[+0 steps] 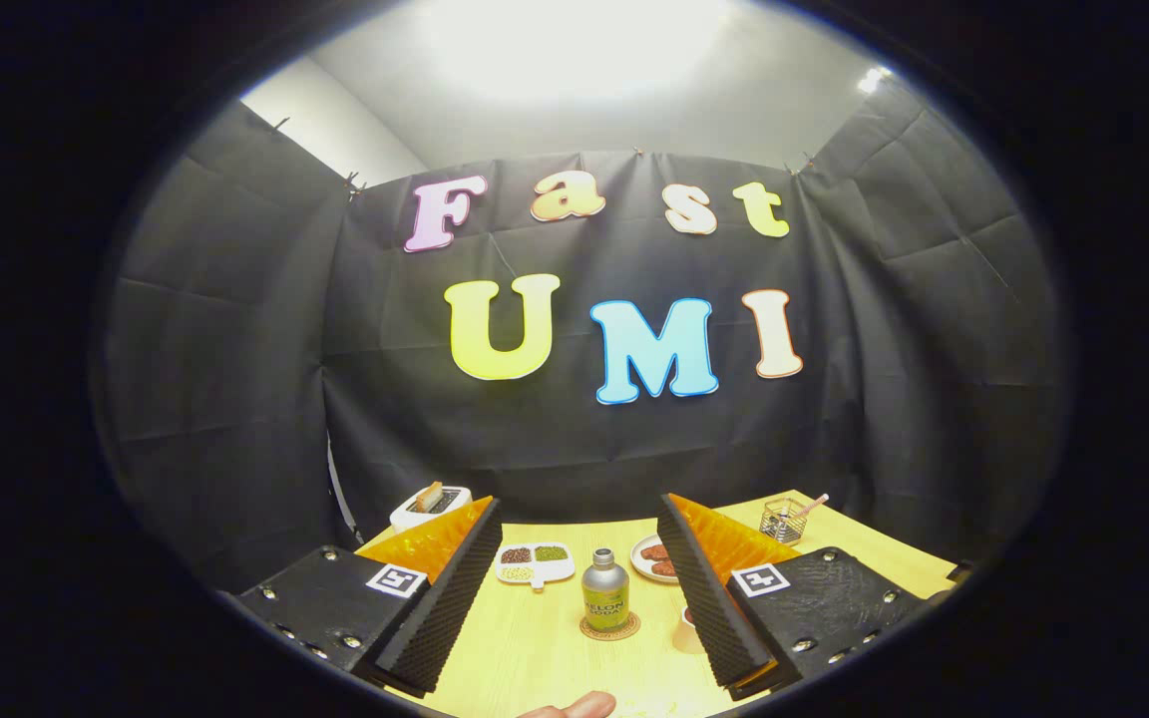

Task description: Take the bottle from table, then pour the juice into the cup, finally place the bottle on the coaster

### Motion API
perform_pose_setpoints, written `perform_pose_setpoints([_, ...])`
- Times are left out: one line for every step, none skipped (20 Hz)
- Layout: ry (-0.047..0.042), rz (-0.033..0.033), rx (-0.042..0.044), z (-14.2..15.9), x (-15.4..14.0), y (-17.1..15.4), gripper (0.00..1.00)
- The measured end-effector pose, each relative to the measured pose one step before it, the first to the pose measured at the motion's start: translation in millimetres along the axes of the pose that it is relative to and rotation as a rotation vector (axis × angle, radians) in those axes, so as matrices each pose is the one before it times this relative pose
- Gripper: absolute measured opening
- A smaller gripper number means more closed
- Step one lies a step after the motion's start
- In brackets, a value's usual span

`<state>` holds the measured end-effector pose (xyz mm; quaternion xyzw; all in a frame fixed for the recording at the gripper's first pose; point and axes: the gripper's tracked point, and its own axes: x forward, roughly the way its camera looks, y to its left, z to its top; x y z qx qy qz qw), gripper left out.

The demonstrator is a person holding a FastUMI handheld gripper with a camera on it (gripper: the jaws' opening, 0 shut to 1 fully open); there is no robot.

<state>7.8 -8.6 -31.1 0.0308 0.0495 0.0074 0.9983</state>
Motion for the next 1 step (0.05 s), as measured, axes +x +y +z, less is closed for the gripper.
perform_pose_setpoints([0.00267, -0.00765, -0.01340, -2.25, 1.51, -5.30, 0.96])
